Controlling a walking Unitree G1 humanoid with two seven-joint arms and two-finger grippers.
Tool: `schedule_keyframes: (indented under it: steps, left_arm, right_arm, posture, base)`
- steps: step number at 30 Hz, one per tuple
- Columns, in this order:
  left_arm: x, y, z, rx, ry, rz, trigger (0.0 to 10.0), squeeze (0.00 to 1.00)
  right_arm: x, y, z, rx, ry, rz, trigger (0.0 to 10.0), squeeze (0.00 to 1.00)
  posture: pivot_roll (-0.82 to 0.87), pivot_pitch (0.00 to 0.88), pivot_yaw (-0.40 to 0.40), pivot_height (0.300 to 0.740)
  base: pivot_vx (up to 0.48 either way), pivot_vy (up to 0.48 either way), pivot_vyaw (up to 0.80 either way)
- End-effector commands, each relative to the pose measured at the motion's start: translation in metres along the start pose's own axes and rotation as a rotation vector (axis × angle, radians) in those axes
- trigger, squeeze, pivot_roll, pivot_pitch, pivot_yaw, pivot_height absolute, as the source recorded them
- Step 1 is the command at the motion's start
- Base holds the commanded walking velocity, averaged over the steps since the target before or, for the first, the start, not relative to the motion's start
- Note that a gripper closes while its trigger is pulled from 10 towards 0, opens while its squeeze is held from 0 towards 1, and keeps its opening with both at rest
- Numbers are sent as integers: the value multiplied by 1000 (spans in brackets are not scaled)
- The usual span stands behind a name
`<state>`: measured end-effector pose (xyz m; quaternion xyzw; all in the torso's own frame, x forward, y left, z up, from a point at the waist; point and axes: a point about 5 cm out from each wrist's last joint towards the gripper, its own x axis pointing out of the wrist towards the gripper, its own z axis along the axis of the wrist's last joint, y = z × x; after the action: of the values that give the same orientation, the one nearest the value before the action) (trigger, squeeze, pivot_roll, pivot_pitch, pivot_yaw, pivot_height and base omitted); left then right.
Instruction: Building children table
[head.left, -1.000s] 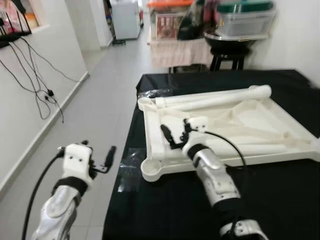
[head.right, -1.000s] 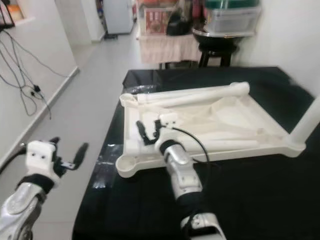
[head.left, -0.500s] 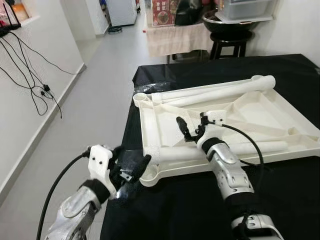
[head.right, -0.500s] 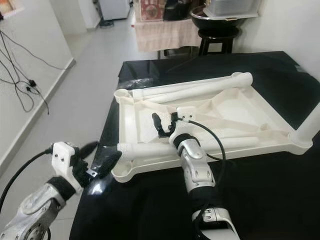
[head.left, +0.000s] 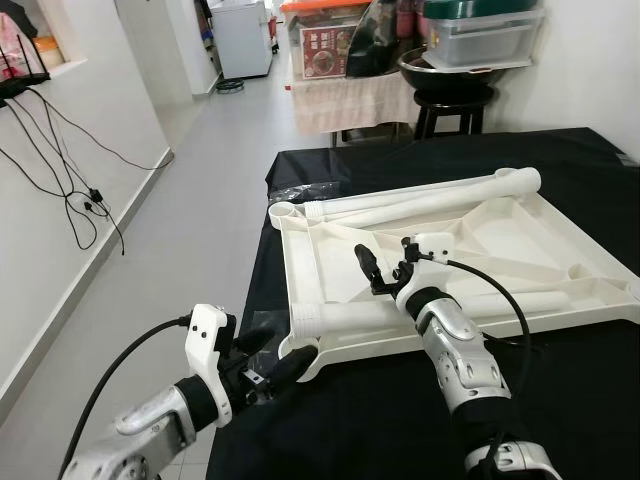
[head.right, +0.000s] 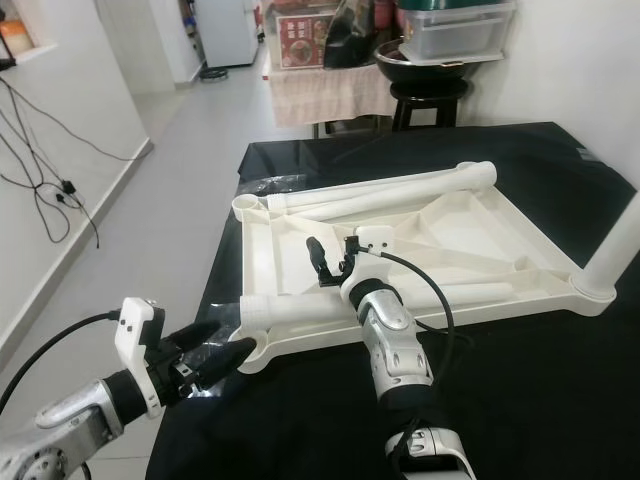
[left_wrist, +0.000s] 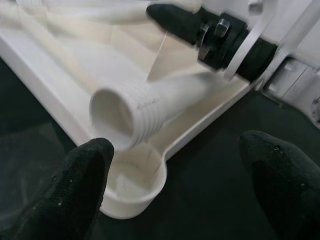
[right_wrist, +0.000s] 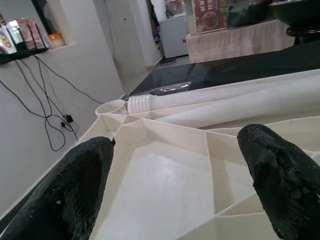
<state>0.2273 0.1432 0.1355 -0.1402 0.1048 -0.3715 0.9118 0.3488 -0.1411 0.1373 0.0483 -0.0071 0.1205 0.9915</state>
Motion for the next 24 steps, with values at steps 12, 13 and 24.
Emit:
schedule_keyframes:
  steps: [12, 13, 24]
  left_arm:
    - [6, 32, 1, 35, 166, 39, 10000, 0]
    - [11, 33, 1, 34, 175, 23, 10000, 0]
    - [36, 34, 13, 49, 191, -100, 10000, 0]
  right_arm:
    - [8, -15, 36, -33, -116, -50, 10000, 0]
    - [8, -16, 40, -39, -128, -51, 10000, 0]
    - [9, -15, 56, -48, -170, -42, 10000, 0]
  posture:
    - [-102, 0, 84, 740]
    - [-102, 0, 84, 740]
    - [-129, 0, 86, 740]
  base:
    - [0, 0, 0]
    - [0, 0, 0]
    - [0, 0, 0]
